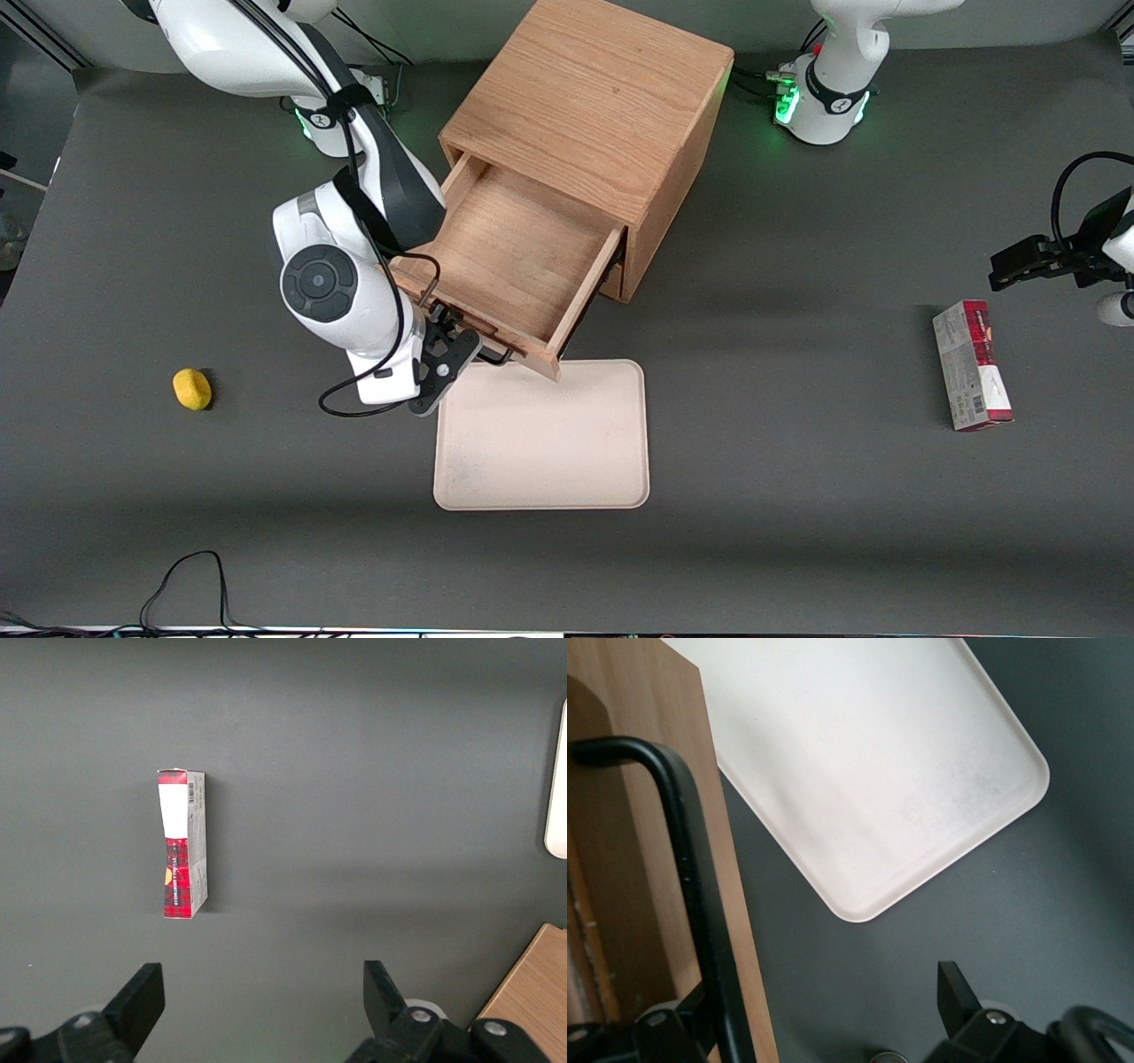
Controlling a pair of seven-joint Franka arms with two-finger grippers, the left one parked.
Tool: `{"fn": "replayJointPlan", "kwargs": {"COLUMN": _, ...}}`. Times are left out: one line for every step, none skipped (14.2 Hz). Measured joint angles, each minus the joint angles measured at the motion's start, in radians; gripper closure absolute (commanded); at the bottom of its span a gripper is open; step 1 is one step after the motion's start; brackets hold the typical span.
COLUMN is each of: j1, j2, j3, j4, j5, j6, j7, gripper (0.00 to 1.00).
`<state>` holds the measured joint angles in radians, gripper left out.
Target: Open upper drawer
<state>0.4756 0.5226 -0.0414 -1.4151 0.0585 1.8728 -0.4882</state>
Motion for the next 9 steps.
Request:
{"fn": "replayJointPlan", "kwargs": {"j1": -0.006, "j2": 0.010, "j3": 0.000, "j4": 0.018, "j5": 0.000, "j6": -0.011, "j7": 0.000, "gripper": 0.00}}
{"fn": "replayJointPlan", "kwargs": {"j1": -0.012, "j2": 0.020, "j3": 0.000, "j4": 0.036, "j5": 0.000, "j6": -0.020, "j7": 0.000, "gripper": 0.00}}
{"fn": "replayJointPlan", "kwargs": {"j1": -0.017, "j2": 0.029, "j3": 0.000, "j4": 0.057, "j5": 0.000, "j6": -0.034, "j7": -0.005, "gripper": 0.00}}
{"fn": "replayJointPlan", "kwargs": {"j1": -0.018, "j2": 0.037, "j3": 0.001, "j4": 0.070, "j5": 0.001, "j6": -0.046, "j7": -0.013, "gripper": 0.00}}
{"fn": "replayJointPlan", "kwargs": {"j1": -0.018, "j2": 0.043, "j3": 0.001, "j4": 0.077, "j5": 0.001, "j6": -0.048, "j7": -0.023, "gripper": 0.00}}
{"fn": "replayJointPlan", "kwargs": {"j1": -0.019, "j2": 0.047, "j3": 0.001, "j4": 0.083, "j5": 0.001, "j6": -0.051, "j7": -0.032, "gripper": 0.00}}
{"fn": "replayJointPlan", "kwargs": {"j1": -0.022, "j2": 0.051, "j3": 0.001, "j4": 0.088, "j5": 0.001, "j6": -0.052, "j7": -0.036, "gripper": 0.00}}
{"fn": "replayJointPlan", "kwargs": {"j1": -0.026, "j2": 0.057, "j3": 0.002, "j4": 0.095, "j5": 0.001, "j6": -0.055, "j7": -0.038, "gripper": 0.00}}
{"fn": "replayJointPlan", "kwargs": {"j1": -0.031, "j2": 0.061, "j3": 0.002, "j4": 0.099, "j5": 0.001, "j6": -0.055, "j7": -0.040, "gripper": 0.00}}
